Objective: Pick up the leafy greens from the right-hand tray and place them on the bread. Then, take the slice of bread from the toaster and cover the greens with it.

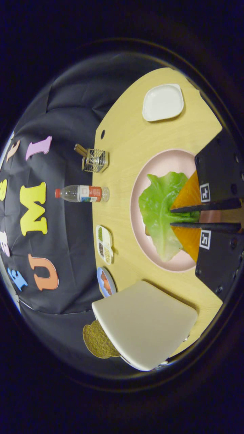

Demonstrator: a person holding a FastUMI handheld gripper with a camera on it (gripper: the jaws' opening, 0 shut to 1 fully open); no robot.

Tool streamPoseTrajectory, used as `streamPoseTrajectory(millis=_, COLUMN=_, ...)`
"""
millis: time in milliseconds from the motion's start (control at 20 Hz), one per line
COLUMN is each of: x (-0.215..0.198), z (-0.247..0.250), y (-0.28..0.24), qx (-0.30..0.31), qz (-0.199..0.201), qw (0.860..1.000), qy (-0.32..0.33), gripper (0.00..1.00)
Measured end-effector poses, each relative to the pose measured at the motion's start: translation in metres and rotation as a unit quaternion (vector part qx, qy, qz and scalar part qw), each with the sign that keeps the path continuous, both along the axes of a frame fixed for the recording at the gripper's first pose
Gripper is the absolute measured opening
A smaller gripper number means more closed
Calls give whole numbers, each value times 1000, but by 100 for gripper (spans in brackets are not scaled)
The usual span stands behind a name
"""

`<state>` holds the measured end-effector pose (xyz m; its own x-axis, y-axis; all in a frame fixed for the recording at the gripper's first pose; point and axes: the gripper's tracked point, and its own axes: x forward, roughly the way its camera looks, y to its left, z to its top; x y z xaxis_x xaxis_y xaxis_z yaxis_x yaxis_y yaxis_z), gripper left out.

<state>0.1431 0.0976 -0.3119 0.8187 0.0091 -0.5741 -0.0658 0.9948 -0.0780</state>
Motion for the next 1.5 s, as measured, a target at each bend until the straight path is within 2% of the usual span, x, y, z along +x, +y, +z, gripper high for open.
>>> streamPoseTrajectory(millis=350, x=-11, z=15, y=-5, qx=-13, qz=-15, qw=1000, qy=-6, gripper=98)
streamPoseTrajectory(millis=700, x=-34, z=101, y=8, qx=-36, qz=-54, qw=996, qy=-68, gripper=97)
streamPoseTrajectory(millis=900, x=-43, z=149, y=46, qx=-28, qz=-49, qw=994, qy=-95, gripper=98)
streamPoseTrajectory(millis=1200, x=-44, z=206, y=130, qx=18, qz=12, qw=988, qy=-150, gripper=97)
streamPoseTrajectory(millis=1500, x=-35, z=217, y=196, qx=22, qz=50, qw=984, qy=-169, gripper=97)
